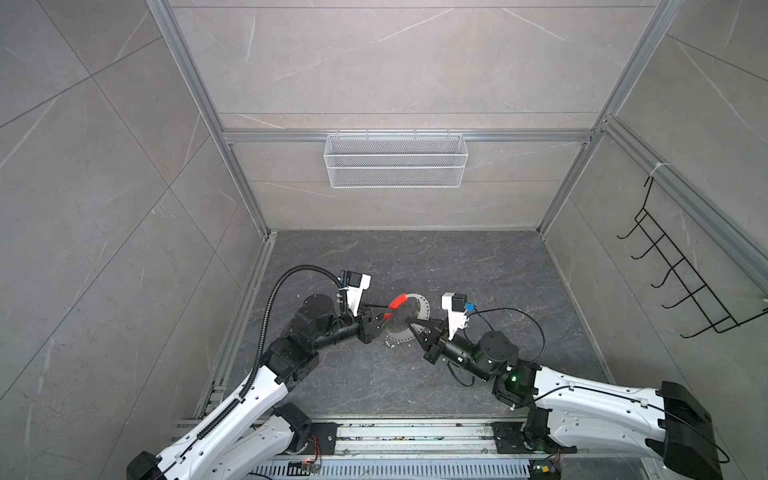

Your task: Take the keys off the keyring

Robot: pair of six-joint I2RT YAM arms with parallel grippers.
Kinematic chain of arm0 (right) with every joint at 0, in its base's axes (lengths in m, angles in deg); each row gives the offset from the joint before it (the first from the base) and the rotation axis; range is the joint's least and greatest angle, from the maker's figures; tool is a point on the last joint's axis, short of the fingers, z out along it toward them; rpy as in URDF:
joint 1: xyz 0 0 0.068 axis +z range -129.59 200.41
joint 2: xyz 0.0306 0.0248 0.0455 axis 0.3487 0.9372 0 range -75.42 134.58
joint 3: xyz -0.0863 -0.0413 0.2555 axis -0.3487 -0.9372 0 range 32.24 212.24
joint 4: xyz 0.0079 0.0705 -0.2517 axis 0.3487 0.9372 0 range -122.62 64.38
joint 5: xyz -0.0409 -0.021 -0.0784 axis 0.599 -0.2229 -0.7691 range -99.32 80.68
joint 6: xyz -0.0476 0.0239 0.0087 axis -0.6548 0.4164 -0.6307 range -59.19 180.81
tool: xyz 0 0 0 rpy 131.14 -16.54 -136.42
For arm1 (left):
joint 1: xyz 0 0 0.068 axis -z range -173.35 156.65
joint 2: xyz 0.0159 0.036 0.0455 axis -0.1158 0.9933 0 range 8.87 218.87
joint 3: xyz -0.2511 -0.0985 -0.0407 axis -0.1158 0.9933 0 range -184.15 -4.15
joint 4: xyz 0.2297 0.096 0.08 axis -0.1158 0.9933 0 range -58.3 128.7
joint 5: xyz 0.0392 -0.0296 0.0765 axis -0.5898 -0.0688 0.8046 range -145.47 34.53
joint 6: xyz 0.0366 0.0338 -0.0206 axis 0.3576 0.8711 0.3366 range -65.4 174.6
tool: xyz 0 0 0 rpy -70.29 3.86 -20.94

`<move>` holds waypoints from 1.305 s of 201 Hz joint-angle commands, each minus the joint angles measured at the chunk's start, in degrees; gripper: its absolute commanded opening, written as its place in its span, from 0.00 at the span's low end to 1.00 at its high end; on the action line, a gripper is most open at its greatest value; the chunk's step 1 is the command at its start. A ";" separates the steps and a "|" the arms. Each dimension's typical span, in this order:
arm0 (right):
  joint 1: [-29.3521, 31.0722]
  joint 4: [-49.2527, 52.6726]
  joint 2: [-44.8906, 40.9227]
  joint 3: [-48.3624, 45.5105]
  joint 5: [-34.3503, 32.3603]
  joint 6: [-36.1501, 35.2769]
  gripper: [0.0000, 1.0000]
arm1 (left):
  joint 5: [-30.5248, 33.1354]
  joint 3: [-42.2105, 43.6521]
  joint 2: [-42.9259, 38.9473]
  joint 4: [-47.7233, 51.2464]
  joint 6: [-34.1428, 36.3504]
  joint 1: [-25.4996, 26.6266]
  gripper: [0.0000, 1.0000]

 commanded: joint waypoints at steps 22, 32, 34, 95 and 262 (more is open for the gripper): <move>0.32 -1.09 0.98 -0.18 1.06 1.04 0.00 | -3.28 -3.97 0.13 -1.92 -0.78 0.56 0.12; 0.32 -0.75 0.98 -0.16 1.37 1.13 0.00 | -3.27 -4.27 0.22 -1.47 -0.72 0.54 0.09; 0.32 -0.69 0.98 -0.14 1.53 1.12 0.00 | -3.26 -4.40 0.20 -1.40 -0.66 0.55 0.08; 0.37 4.08 -1.66 -1.42 2.96 0.13 0.10 | -3.13 -7.70 -0.25 4.09 1.04 0.52 0.00; 0.32 35.32 -24.31 -0.44 -1.32 -19.24 0.48 | 4.91 -45.06 14.29 64.54 26.62 2.41 0.00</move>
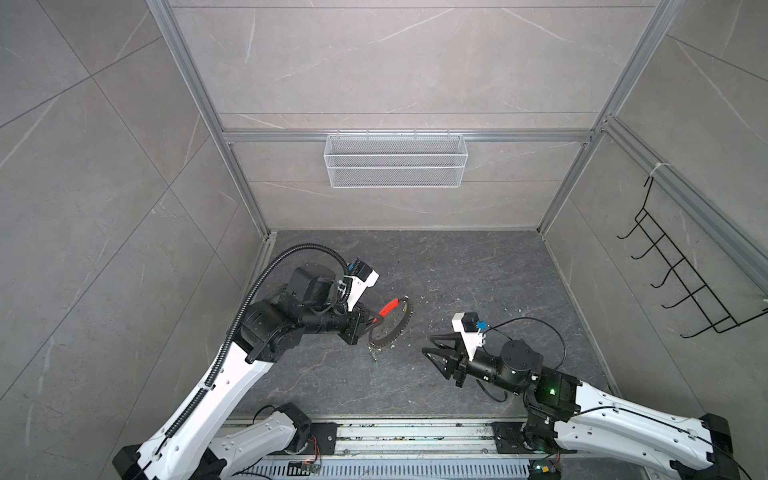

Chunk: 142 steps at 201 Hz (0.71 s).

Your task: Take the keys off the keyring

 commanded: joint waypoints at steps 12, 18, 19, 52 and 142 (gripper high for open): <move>0.21 6.68 -6.23 1.20 -7.74 -5.52 0.48 | 4.41 -9.28 3.18 10.51 3.24 5.80 0.00; 0.21 7.18 -6.75 1.18 -8.60 -5.66 0.48 | 7.94 -10.28 3.51 11.07 3.10 9.15 0.00; 0.21 7.25 -6.86 1.18 -8.74 -5.62 0.48 | 8.67 -10.44 3.63 11.30 3.14 9.63 0.00; 0.21 8.64 -6.35 2.05 -8.99 -6.89 0.48 | 25.84 -14.47 13.18 22.88 4.32 21.62 0.00; 0.21 13.14 -2.04 5.96 1.13 -11.75 0.49 | 29.08 -19.25 16.32 27.77 10.25 27.99 0.00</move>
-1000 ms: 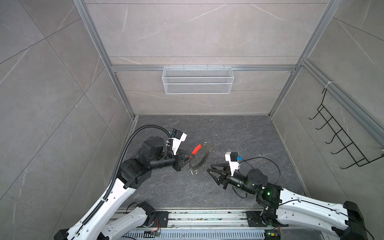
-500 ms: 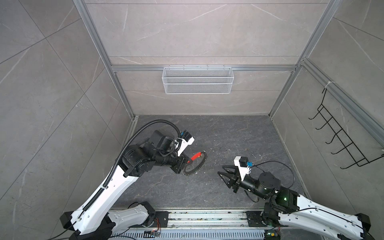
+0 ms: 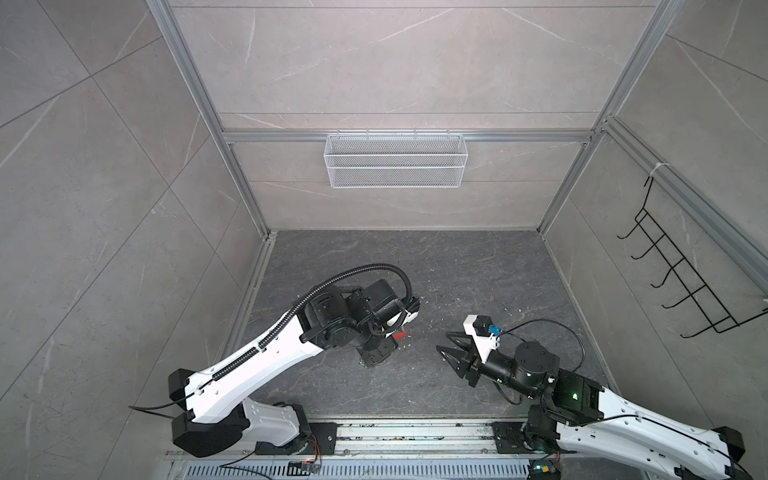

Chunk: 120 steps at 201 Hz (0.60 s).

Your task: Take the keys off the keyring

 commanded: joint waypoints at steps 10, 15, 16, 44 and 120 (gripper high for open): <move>0.22 0.44 3.35 2.22 5.53 -3.00 0.50 | 0.10 -3.41 0.38 4.85 3.86 3.01 0.00; 0.21 -0.08 3.84 2.18 5.58 -3.05 0.50 | -0.14 -3.41 0.52 5.10 3.99 3.16 0.00; 0.21 -0.19 4.00 2.13 5.58 -3.05 0.51 | -0.19 -3.36 0.52 5.12 4.02 3.18 0.00; 0.21 -2.73 5.57 2.07 9.57 -4.16 0.51 | -0.83 -3.22 -0.88 4.77 4.49 3.29 0.00; 0.17 -5.70 11.58 3.70 9.89 -6.54 0.48 | -3.67 -2.42 -4.13 1.54 3.39 3.25 0.00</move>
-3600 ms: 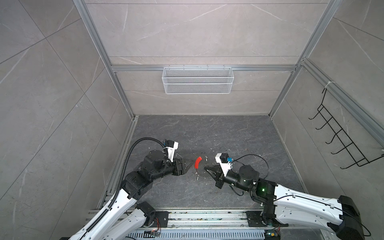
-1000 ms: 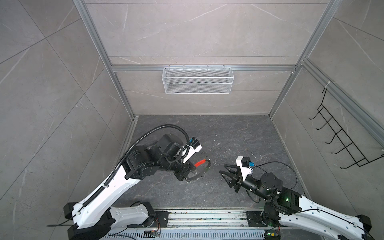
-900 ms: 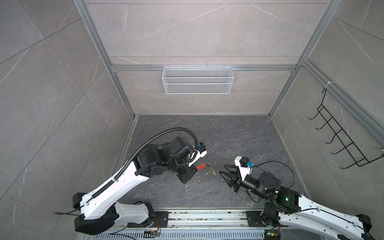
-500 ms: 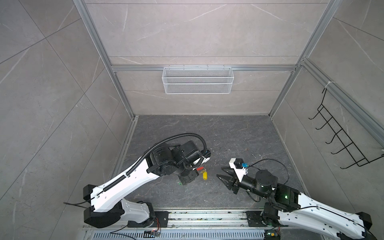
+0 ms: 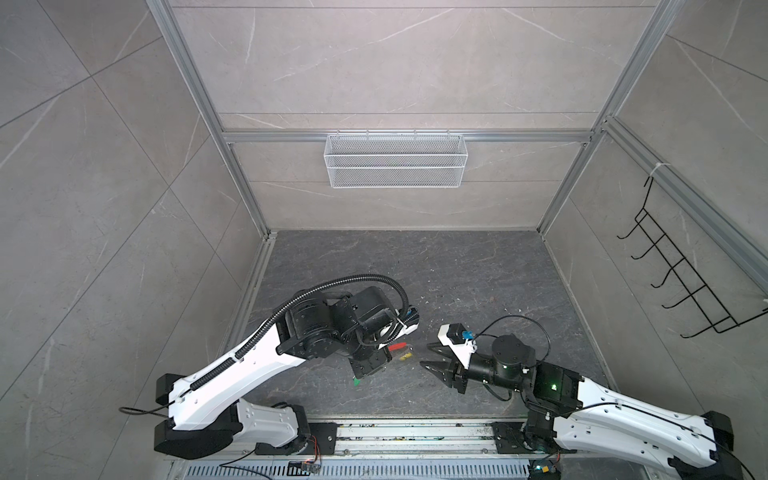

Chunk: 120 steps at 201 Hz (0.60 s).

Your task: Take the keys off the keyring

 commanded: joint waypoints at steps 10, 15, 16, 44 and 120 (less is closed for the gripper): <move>0.14 -4.42 2.65 2.21 -2.15 -1.97 0.48 | -1.77 -0.18 -1.09 -1.34 0.66 0.15 0.00; 0.14 -4.87 2.83 2.29 -2.60 -2.11 0.48 | -1.77 -0.10 -1.12 -1.39 0.55 0.15 0.00; 0.18 -5.00 2.90 2.30 -2.63 -2.16 0.48 | -1.77 -0.07 -1.12 -1.42 0.53 0.15 0.00; 0.21 -5.99 4.38 3.55 -0.68 -3.13 0.48 | -1.61 0.25 -1.03 -1.54 0.36 0.14 0.00; 0.26 -6.37 6.49 4.39 -0.20 -3.31 0.34 | -1.93 -0.07 -1.50 -2.21 0.17 0.10 0.00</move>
